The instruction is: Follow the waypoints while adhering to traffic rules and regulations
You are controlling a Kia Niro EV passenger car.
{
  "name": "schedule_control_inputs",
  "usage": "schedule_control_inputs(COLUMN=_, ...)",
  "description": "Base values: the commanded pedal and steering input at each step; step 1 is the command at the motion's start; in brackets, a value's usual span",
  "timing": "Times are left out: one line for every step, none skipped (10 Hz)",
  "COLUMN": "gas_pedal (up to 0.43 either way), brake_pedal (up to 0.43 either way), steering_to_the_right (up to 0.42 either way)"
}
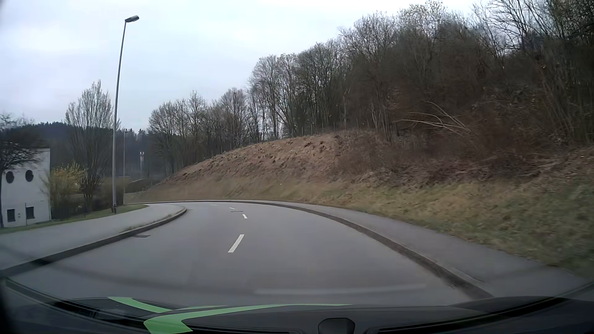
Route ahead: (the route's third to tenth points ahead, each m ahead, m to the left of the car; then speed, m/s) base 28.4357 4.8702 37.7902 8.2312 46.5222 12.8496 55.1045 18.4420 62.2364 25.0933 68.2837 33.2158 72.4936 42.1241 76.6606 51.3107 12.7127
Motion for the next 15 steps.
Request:
schedule_control_inputs(gas_pedal=0.0, brake_pedal=0.037, steering_to_the_right=-0.045)
schedule_control_inputs(gas_pedal=0.0, brake_pedal=0.067, steering_to_the_right=-0.047)
schedule_control_inputs(gas_pedal=0.0, brake_pedal=0.079, steering_to_the_right=-0.049)
schedule_control_inputs(gas_pedal=0.0, brake_pedal=0.085, steering_to_the_right=-0.052)
schedule_control_inputs(gas_pedal=0.0, brake_pedal=0.085, steering_to_the_right=-0.054)
schedule_control_inputs(gas_pedal=0.0, brake_pedal=0.091, steering_to_the_right=-0.055)
schedule_control_inputs(gas_pedal=0.0, brake_pedal=0.098, steering_to_the_right=-0.055)
schedule_control_inputs(gas_pedal=0.0, brake_pedal=0.11, steering_to_the_right=-0.054)
schedule_control_inputs(gas_pedal=0.0, brake_pedal=0.116, steering_to_the_right=-0.055)
schedule_control_inputs(gas_pedal=0.0, brake_pedal=0.128, steering_to_the_right=-0.057)
schedule_control_inputs(gas_pedal=0.0, brake_pedal=0.14, steering_to_the_right=-0.059)
schedule_control_inputs(gas_pedal=0.0, brake_pedal=0.152, steering_to_the_right=-0.059)
schedule_control_inputs(gas_pedal=0.0, brake_pedal=0.165, steering_to_the_right=-0.062)
schedule_control_inputs(gas_pedal=0.0, brake_pedal=0.183, steering_to_the_right=-0.065)
schedule_control_inputs(gas_pedal=0.0, brake_pedal=0.183, steering_to_the_right=-0.067)
